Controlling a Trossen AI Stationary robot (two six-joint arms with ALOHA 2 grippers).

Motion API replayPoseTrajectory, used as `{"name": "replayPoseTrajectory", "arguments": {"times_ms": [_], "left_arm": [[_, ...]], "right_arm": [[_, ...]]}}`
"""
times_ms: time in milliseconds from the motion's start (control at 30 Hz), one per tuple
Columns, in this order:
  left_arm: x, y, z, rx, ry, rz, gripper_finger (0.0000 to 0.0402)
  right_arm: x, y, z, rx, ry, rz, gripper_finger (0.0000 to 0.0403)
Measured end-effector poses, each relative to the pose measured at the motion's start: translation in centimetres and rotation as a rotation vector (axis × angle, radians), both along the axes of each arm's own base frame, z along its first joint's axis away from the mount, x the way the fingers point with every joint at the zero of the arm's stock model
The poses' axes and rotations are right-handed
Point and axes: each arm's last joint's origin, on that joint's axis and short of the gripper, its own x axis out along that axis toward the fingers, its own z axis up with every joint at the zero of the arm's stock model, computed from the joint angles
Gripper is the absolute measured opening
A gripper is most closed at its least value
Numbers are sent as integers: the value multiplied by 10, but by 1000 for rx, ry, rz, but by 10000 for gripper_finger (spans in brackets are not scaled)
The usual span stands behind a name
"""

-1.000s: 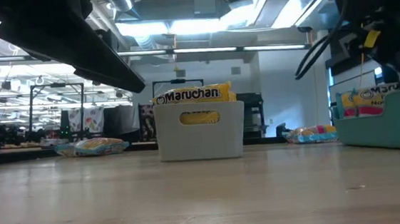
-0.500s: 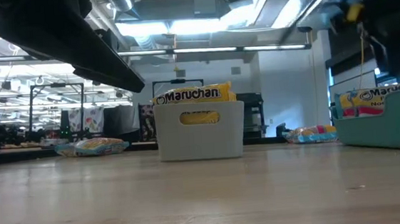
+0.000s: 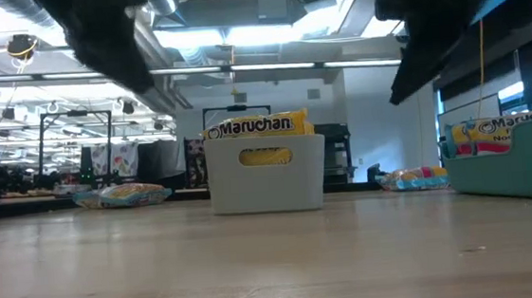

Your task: Sort Maruchan noodles

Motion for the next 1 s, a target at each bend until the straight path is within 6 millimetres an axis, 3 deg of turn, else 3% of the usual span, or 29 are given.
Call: {"name": "replayPoseTrajectory", "arguments": {"times_ms": [233, 567, 700, 833, 1000], "left_arm": [[-13, 77, -2, -8, 142, 380, 255], [-26, 170, -30, -61, 266, 602, 255], [-26, 199, -49, -112, 272, 583, 255], [-31, 225, -65, -101, 318, 674, 255], [-36, 243, -90, -170, 405, 725, 255]], "right_arm": [[-3, 24, -32, 31, -156, 104, 205], [-9, 45, -39, -83, -300, 141, 198], [-8, 43, -39, -118, -303, 128, 198], [-8, 42, -39, -150, -309, 99, 198], [-8, 42, -38, -157, -311, 92, 198]]}}
